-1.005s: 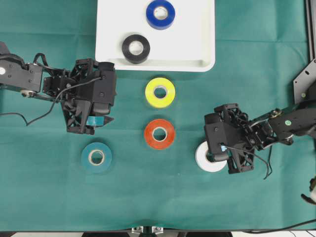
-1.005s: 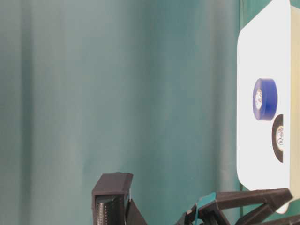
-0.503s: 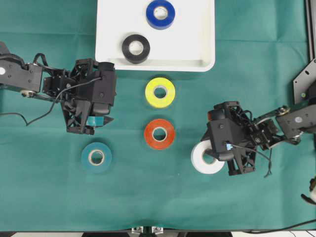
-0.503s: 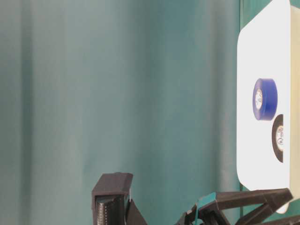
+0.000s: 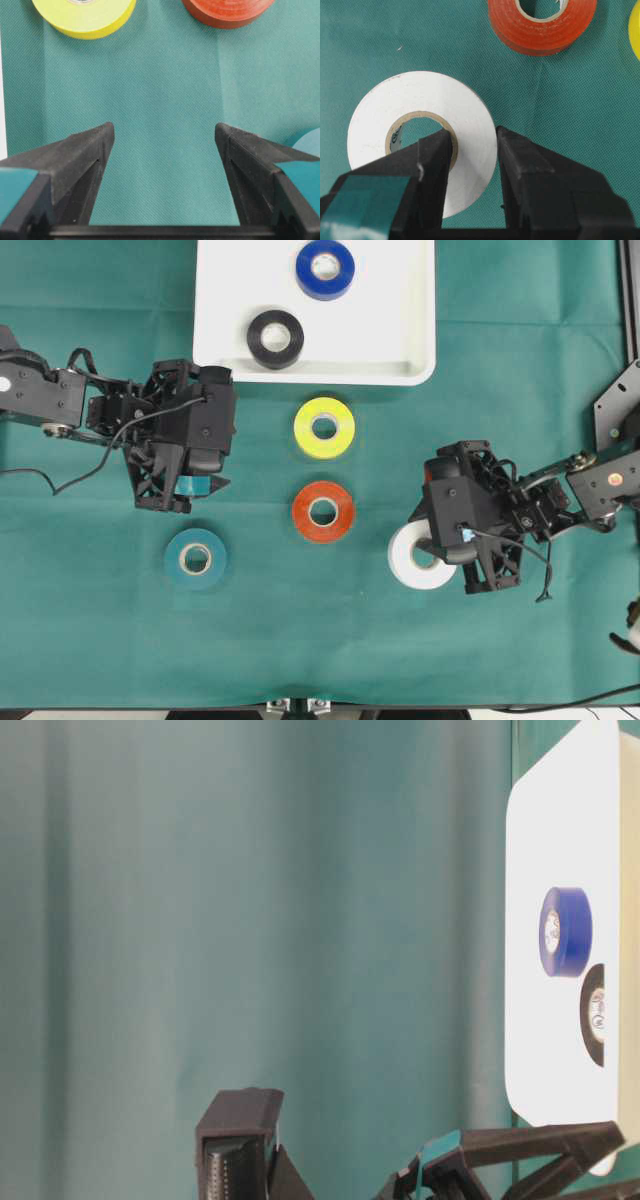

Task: Put the tape alternately from left to right into the white case.
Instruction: 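Move the right gripper to the white tape roll and grasp it, then lift the white roll and lower it into the white tray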

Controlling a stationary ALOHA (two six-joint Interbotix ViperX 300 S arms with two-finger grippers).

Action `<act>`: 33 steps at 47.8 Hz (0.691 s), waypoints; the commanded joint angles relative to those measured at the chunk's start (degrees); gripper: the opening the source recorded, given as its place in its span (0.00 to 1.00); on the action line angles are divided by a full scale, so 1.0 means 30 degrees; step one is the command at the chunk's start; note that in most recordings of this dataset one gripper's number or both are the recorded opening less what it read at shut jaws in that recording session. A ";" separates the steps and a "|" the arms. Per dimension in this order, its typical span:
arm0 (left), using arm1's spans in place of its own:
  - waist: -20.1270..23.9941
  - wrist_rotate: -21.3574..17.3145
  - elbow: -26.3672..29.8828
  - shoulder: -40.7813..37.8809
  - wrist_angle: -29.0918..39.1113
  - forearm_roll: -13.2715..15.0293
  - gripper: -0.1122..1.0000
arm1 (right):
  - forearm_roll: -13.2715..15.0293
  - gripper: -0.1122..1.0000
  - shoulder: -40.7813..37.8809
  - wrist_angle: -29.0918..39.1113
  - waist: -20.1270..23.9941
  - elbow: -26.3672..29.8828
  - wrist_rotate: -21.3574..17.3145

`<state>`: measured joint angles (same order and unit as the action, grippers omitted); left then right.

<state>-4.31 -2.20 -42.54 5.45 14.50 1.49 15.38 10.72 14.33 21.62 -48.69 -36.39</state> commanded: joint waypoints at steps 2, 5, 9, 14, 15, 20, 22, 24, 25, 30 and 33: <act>-0.0088 0.0000 -0.0029 0.0293 -0.0146 0.0029 0.40 | 0.0088 0.34 0.0410 -0.0146 -0.0381 0.0410 0.0000; -0.0088 0.0000 -0.0029 0.0293 -0.0146 0.0029 0.40 | 0.0088 0.34 0.0410 -0.0059 -0.0703 0.0439 0.0029; -0.0088 0.0000 -0.0059 0.0293 -0.0146 0.0029 0.40 | 0.0088 0.34 0.0410 -0.0059 -0.1143 0.0469 0.0146; -0.0088 0.0000 -0.0088 0.0293 -0.0146 0.0029 0.40 | 0.0117 0.34 0.0410 0.0000 -0.1904 0.0469 0.0176; -0.0088 0.0000 -0.0059 0.0293 -0.0146 0.0029 0.40 | 0.0088 0.34 0.0410 0.0029 -0.2139 0.0469 0.0205; -0.0059 0.0000 -0.0088 0.0293 -0.0146 0.0029 0.40 | 0.0234 0.34 0.0410 0.0176 -0.2988 0.0469 0.0205; -0.0059 0.0000 -0.0088 0.0293 -0.0146 0.0029 0.40 | 0.0410 0.34 0.0410 0.0264 -0.3311 0.0469 0.0205; -0.0088 0.0000 -0.0088 0.0293 -0.0146 0.0029 0.40 | 0.0645 0.34 0.0410 0.0352 -0.3604 0.0469 0.0205; -0.0088 0.0000 -0.0088 0.0293 -0.0146 0.0029 0.40 | 0.0791 0.34 0.0410 0.0381 -0.3750 0.0469 0.0205; -0.0059 0.0000 -0.0117 0.0293 -0.0146 0.0059 0.40 | 0.1465 0.34 0.0410 0.0410 -0.4336 0.0586 0.0176; -0.0088 0.0000 -0.0088 0.0293 -0.0146 0.0029 0.40 | 0.1787 0.34 0.0410 0.0410 -0.4629 0.0703 0.0205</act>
<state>-4.39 -2.20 -42.63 5.45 14.50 1.49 19.69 10.81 15.73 8.53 -48.34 -35.86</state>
